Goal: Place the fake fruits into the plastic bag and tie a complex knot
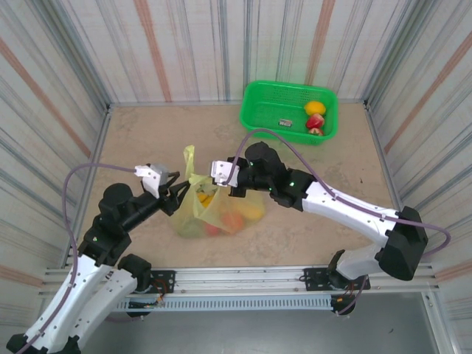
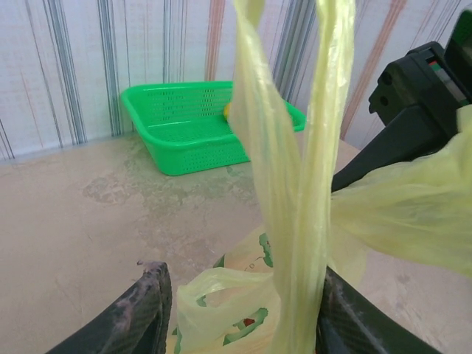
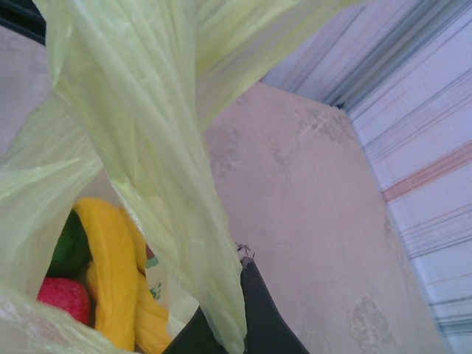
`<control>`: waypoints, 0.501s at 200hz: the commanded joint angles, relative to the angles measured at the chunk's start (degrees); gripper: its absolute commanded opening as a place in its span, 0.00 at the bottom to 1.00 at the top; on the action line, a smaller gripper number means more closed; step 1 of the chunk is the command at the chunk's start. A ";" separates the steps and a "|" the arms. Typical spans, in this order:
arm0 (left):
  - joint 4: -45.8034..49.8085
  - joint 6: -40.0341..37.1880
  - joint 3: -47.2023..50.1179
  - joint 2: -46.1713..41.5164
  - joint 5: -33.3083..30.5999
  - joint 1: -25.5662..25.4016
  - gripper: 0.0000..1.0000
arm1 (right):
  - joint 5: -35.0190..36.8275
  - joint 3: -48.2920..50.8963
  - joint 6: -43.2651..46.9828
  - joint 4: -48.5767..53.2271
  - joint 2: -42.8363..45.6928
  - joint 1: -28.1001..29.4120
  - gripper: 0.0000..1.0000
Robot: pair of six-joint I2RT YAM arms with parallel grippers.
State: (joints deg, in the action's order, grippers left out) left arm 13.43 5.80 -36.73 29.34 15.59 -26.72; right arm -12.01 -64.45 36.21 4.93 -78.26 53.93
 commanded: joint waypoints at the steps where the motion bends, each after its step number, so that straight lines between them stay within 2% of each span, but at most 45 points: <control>1: -1.69 -1.06 0.54 0.33 3.62 -0.17 0.51 | -1.73 -1.63 -2.06 0.22 0.23 0.42 0.00; 20: -1.99 -1.01 0.14 1.26 6.72 -0.26 0.49 | -0.11 -3.71 -1.96 2.17 -1.83 1.19 0.00; 50: -1.11 -1.06 -0.37 1.44 7.73 -0.26 0.47 | 3.42 -6.44 -2.14 3.68 -5.10 2.88 0.00; 71: 0.51 -0.79 -0.83 0.94 7.44 -0.35 0.56 | 5.40 -7.59 -3.27 3.73 -6.53 3.45 0.00; 100: 1.19 -1.35 -0.31 -0.27 9.18 -0.35 0.64 | 7.15 -8.50 -3.73 4.56 -7.53 3.76 0.00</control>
State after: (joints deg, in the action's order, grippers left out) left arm 13.91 5.69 -36.73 30.30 21.87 -26.72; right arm -7.44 -70.74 34.59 7.99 -84.86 57.34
